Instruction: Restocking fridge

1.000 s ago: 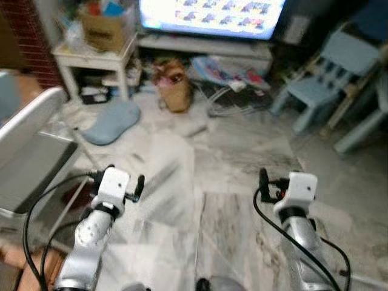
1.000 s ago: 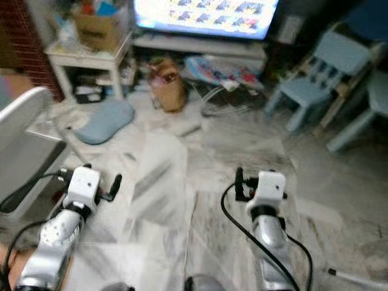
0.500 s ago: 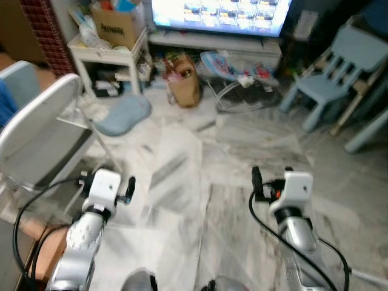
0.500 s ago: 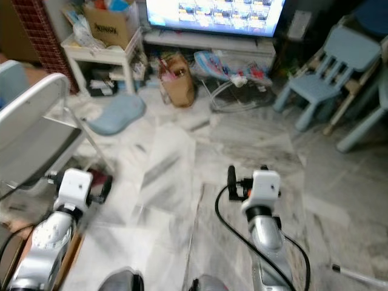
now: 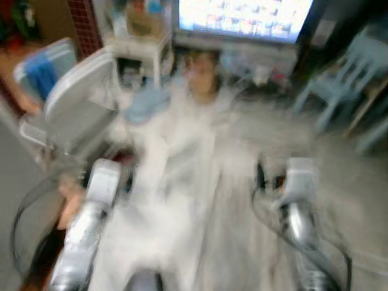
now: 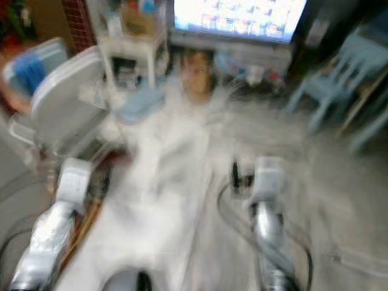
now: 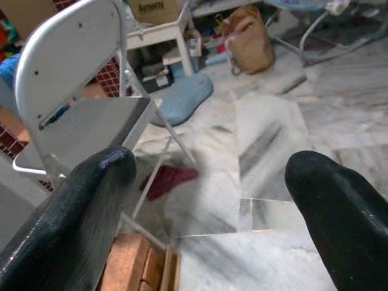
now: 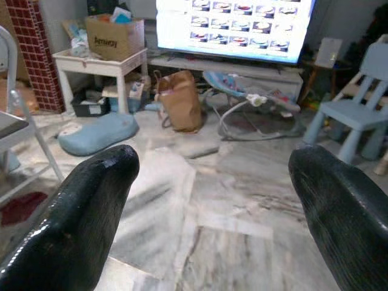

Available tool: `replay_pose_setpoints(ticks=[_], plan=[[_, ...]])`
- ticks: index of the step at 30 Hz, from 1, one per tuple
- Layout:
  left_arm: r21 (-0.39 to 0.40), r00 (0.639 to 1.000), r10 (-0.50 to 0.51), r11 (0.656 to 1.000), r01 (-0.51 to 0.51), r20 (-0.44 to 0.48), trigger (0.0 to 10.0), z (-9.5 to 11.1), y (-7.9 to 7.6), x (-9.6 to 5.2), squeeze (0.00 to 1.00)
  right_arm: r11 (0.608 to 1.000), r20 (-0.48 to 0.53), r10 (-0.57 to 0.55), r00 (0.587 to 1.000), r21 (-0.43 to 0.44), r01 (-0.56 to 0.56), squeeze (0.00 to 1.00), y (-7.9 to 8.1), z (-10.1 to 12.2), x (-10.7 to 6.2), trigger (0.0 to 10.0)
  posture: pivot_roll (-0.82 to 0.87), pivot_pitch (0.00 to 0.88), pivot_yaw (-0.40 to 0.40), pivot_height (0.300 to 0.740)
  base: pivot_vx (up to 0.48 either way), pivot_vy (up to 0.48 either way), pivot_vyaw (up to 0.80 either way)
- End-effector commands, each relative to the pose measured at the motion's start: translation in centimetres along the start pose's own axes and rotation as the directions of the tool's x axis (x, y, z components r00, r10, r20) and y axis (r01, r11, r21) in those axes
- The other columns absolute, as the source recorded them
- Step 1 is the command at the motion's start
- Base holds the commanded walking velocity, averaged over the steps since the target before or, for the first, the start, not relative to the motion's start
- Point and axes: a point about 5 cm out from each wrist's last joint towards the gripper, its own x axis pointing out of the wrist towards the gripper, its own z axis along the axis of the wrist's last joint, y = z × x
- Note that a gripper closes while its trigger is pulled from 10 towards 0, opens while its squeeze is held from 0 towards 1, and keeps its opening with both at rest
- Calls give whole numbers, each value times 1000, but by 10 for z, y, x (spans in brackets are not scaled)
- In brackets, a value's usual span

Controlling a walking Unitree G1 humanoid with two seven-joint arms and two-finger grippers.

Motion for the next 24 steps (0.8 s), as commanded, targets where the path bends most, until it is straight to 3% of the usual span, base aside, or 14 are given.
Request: replay_pose_setpoints(ticks=[1, 9, 24], plan=[[12, 999, 6, 1000, -7, 54, 10000, 13, 4, 7, 0, 1000, 22, -10, 1000, 1, 9, 0, -2, 6, 3, 10000, 21, 34, -42, 740, 0, 0, -469], [14, 997, -1, 1000, 0, 72, 10000, 15, 4, 8, 0, 1000, 28, -12, 1000, -5, 12, 0, -2, 8, 5, 10000, 20, 40, -39, 740, 101, 0, -59], [2, 994, 11, 1000, -11, 106, 10000, 28, 3, 12, 0, 999, 64, 32, 997, -31, -30, 0, 3, 17, 12, 10000, 26, 79, -24, 740, 454, 0, 0]])
